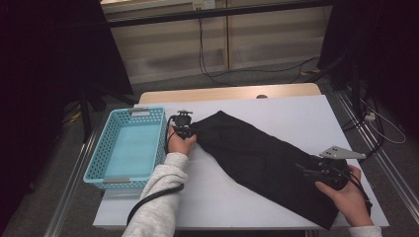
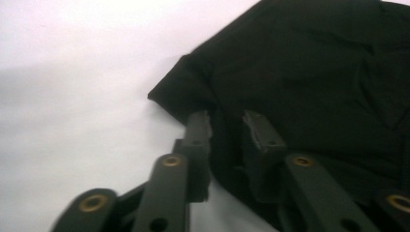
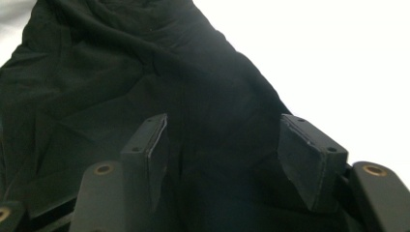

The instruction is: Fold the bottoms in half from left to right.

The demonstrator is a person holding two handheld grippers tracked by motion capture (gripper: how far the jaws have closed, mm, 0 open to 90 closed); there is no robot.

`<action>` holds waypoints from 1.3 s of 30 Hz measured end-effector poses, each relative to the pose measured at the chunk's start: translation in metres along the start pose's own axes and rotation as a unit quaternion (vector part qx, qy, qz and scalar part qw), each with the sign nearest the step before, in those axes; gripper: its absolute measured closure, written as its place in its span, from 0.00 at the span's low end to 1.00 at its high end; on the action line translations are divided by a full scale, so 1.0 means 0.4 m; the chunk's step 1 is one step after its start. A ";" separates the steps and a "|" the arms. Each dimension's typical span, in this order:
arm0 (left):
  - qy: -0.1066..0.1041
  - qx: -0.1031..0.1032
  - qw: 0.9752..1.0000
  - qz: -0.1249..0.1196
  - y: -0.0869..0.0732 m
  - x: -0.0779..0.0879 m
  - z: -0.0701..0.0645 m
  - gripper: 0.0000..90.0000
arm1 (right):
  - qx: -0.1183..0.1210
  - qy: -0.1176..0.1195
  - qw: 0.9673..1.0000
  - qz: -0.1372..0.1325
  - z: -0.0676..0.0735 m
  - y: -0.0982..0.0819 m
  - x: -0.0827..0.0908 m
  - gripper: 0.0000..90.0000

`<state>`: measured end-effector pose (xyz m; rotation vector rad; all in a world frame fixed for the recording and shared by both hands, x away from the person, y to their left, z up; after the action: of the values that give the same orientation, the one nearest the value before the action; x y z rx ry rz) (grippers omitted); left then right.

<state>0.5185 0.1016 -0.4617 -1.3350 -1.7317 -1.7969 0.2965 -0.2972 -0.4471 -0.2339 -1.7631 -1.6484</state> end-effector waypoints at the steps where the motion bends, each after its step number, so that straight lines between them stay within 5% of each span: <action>1: -0.004 0.004 1.000 0.000 0.000 -0.001 -0.002 0.89 | -0.002 -0.002 1.000 -0.001 0.000 -0.002 0.001 0.39; 19: -0.035 0.043 0.998 -0.023 0.032 0.040 0.030 0.97 | -0.011 -0.007 1.000 -0.004 -0.016 -0.015 0.015 0.31; 39: -0.028 0.056 0.997 -0.046 0.043 0.094 0.079 0.97 | -0.010 -0.006 1.000 0.000 -0.016 -0.019 0.008 0.24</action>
<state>0.5247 0.1403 -0.4272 -1.2907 -1.9217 -1.6966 0.2924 -0.3054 -0.4516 -0.2531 -1.7561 -1.6673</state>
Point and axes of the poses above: each handheld gripper's, and its own axes: x roughly backward along the jaws, y roughly out of its top, z roughly to its left, the point moved 1 cm from there along -x, roughly forward along the jaws
